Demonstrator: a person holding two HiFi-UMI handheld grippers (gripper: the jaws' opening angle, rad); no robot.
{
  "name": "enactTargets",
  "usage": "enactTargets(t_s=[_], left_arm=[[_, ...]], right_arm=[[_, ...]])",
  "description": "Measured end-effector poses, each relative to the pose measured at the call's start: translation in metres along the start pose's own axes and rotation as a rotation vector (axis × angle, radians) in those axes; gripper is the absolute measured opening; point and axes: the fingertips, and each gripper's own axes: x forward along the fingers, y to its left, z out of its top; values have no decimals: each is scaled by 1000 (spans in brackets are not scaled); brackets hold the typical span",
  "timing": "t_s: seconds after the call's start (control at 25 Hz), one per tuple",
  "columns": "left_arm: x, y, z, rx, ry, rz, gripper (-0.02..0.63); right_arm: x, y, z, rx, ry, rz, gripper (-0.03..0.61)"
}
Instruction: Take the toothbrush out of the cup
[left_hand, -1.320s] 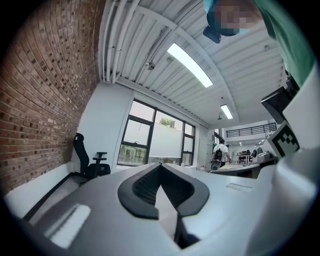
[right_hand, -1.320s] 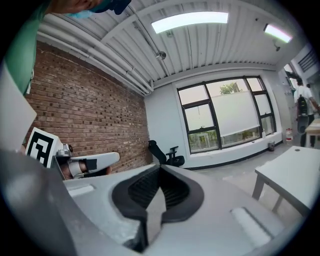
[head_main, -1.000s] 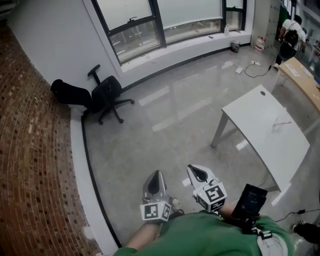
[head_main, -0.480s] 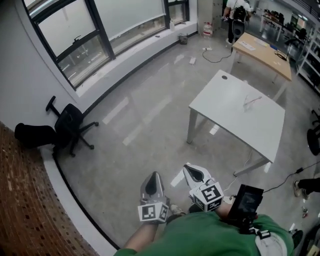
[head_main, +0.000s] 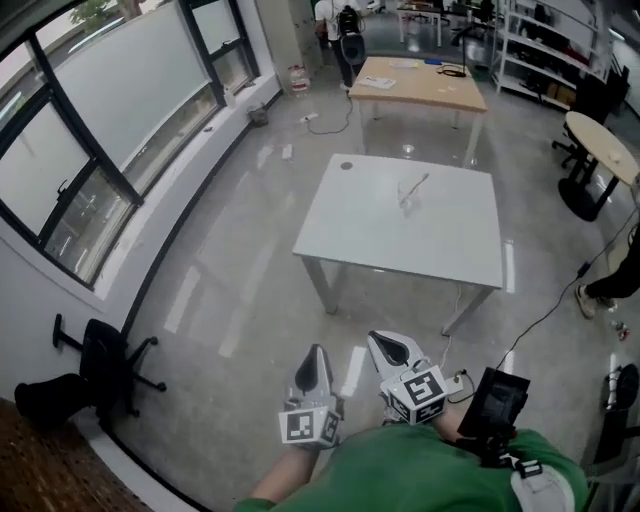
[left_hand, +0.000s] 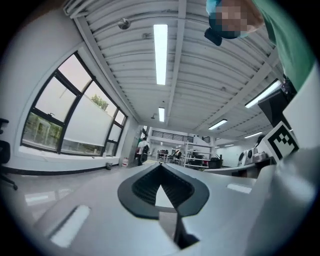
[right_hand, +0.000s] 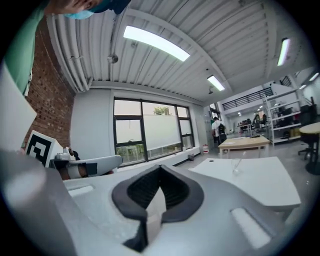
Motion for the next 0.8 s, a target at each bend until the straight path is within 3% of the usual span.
enactTargets(t_s=[0.24,0.4,0.8], left_arm=[[59,-72,-7,3,51,-170,5],[75,-100,-16,18,53,-253,5],[118,-135,-27,33,86,-294,5]], right_arm=[[-39,-77,5,43,-24,-178,0],[-55,-105,6,66,-32,-239,0],[-63,-161,11,89,-51,-286,0]])
